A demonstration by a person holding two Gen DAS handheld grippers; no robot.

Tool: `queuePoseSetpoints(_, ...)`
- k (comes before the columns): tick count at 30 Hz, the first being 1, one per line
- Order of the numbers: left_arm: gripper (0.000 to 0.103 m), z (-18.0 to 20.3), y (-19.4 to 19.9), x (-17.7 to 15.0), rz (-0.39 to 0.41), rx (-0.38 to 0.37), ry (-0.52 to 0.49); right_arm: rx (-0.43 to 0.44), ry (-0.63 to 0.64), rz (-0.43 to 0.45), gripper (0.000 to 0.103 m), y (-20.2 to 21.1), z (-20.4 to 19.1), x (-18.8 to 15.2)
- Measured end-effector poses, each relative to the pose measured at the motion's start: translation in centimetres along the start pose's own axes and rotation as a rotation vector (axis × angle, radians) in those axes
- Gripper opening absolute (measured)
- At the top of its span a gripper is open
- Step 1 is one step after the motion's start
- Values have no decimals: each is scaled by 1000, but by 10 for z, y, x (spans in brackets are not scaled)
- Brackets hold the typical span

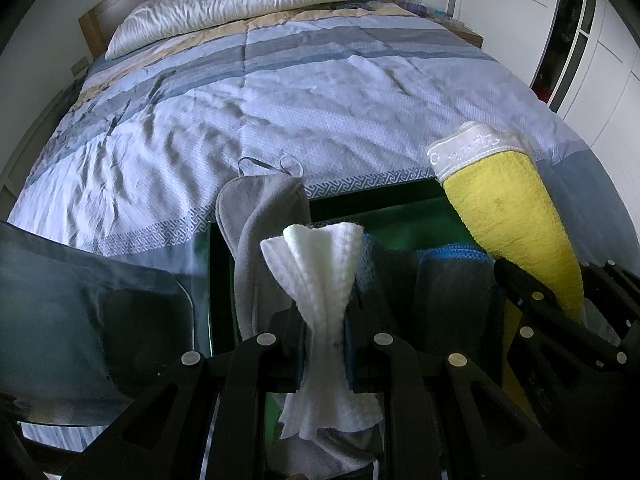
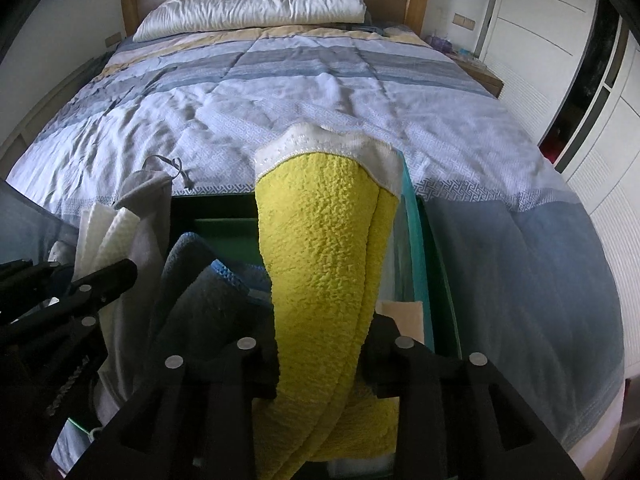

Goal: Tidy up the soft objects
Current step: 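Lower the white cloth with the left gripper while the right lowers the yellow towel into the tray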

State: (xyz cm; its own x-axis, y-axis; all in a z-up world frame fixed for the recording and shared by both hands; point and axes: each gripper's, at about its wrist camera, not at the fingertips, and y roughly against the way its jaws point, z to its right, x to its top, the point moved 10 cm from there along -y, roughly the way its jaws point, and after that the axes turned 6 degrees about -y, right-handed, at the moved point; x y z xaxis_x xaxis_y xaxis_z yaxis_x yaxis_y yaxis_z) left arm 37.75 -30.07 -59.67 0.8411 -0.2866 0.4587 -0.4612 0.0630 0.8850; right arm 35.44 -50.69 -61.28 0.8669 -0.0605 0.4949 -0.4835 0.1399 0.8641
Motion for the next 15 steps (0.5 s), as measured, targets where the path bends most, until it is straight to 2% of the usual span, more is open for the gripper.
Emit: queuePoseSetpoints(15,13,1,-4,-6,-15,0,22,0,16,-5,30,0,0,-5)
